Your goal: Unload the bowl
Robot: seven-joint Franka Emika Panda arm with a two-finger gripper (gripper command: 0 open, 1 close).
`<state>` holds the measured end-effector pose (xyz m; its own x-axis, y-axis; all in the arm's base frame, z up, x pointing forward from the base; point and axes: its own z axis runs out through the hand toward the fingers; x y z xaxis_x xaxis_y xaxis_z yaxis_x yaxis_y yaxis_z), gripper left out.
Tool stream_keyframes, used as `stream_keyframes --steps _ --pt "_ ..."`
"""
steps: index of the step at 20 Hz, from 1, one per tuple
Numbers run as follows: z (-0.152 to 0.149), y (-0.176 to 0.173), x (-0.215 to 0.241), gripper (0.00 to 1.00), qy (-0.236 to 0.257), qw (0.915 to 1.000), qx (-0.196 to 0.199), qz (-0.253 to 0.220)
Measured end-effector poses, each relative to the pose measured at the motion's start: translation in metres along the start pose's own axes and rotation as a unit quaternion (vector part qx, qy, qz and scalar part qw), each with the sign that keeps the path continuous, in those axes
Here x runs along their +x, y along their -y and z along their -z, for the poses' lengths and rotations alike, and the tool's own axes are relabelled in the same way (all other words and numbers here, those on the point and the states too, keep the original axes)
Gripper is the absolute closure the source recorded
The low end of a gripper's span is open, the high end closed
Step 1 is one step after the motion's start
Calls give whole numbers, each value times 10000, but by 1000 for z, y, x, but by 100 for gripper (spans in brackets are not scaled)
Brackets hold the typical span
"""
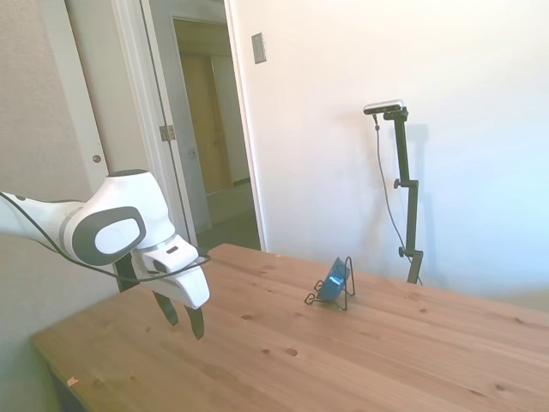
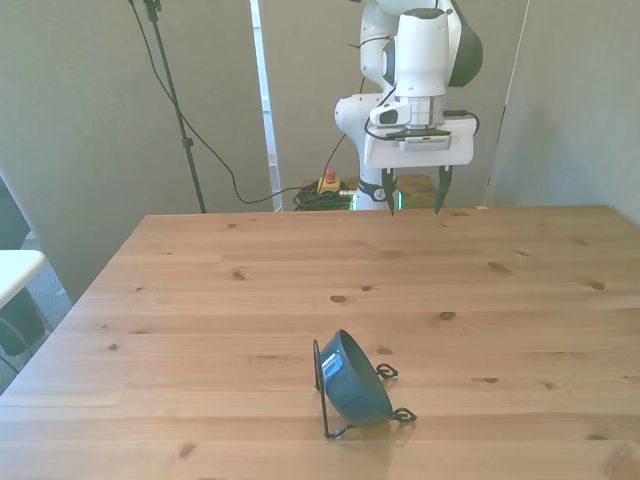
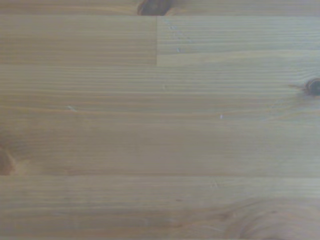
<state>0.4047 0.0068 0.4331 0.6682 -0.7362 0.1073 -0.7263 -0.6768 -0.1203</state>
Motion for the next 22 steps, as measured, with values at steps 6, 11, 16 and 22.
stream_keyframes --steps 6,11,16,22 --pt "11 24 13 0 -123 9998 107 137" --pt "17 69 66 0 -605 9975 292 -225" --pt "7 99 141 0 -1073 9907 244 -805" --pt "7 119 186 0 -1572 9785 201 -1319"
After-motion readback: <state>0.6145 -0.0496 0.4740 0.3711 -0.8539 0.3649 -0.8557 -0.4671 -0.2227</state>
